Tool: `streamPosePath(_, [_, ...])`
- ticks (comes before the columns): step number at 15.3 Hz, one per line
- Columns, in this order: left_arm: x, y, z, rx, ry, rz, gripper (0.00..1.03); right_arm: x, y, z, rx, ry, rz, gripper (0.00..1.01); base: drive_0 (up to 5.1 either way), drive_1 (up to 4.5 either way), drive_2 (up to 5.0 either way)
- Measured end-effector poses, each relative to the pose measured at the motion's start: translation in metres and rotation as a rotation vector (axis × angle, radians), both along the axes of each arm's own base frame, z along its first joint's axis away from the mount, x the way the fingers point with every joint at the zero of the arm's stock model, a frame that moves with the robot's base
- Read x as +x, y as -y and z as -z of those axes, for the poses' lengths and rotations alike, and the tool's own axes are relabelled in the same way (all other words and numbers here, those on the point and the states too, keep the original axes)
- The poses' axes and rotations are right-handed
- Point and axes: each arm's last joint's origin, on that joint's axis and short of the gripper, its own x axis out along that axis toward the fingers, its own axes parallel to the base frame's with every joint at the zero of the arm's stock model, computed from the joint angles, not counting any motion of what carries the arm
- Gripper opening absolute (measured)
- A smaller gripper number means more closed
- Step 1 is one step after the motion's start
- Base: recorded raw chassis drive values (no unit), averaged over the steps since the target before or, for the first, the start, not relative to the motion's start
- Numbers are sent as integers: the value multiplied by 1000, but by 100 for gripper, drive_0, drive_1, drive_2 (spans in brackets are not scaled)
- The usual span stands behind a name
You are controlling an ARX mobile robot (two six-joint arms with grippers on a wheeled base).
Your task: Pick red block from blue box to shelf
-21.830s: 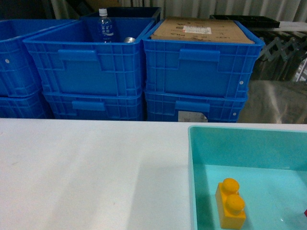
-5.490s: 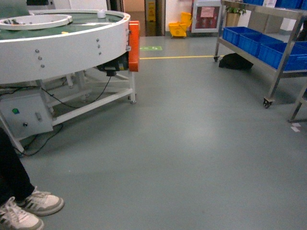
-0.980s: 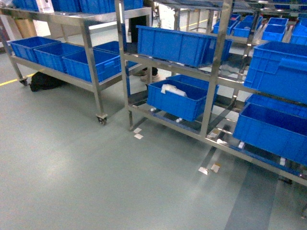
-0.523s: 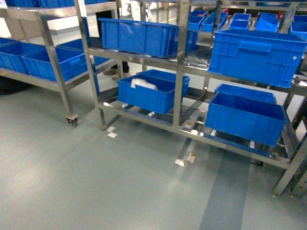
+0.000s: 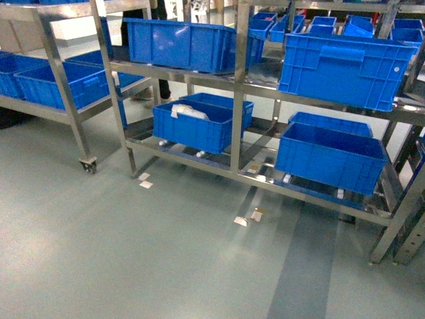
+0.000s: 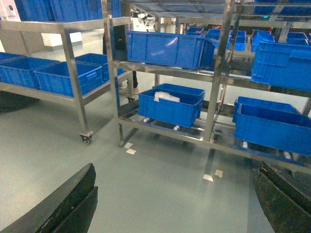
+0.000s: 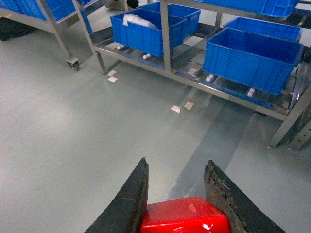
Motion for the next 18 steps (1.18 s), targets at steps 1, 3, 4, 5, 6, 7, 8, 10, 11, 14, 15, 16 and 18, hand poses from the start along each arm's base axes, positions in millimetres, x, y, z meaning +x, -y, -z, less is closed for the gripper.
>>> streamPosePath(1, [0, 0, 0, 0, -2, 0, 98, 0, 0, 0, 0, -2, 0, 28, 0, 0, 0])
streamPosePath(3, [0, 0, 0, 0, -3, -2, 98, 0, 0, 0, 0, 1, -1, 28, 0, 0, 0])
streamPosePath(4, [0, 0, 0, 0, 0, -2, 98, 0, 0, 0, 0, 3, -1, 28, 0, 0, 0])
streamPosePath(5, [0, 0, 0, 0, 5, 0, 98, 0, 0, -1, 1, 6, -1, 28, 0, 0, 0])
streamPosePath(6, [0, 0, 0, 0, 3, 1, 98, 0, 0, -1, 1, 5, -1, 28, 0, 0, 0])
streamPosePath(7, [0, 0, -1, 1, 6, 2, 98, 0, 0, -1, 1, 8, -1, 28, 0, 0, 0])
streamPosePath(8, [0, 0, 0, 0, -3, -1, 98, 0, 0, 0, 0, 0, -1, 28, 0, 0, 0])
streamPosePath(10, [0, 0, 0, 0, 0, 0, 98, 0, 0, 0, 1, 2, -1, 28, 0, 0, 0])
streamPosePath(11, [0, 0, 0, 0, 2, 0, 98, 0, 0, 0, 0, 2, -1, 28, 0, 0, 0])
streamPosePath(14, [0, 0, 0, 0, 2, 0, 98, 0, 0, 0, 0, 2, -1, 28, 0, 0, 0])
streamPosePath(15, [0, 0, 0, 0, 2, 0, 98, 0, 0, 0, 1, 1, -1, 28, -153, -153, -153])
streamPosePath(16, [0, 0, 0, 0, 1, 0, 98, 0, 0, 0, 1, 1, -1, 28, -153, -153, -153])
streamPosePath(18, [0, 0, 0, 0, 2, -3, 98, 0, 0, -1, 1, 3, -1, 28, -153, -153, -153])
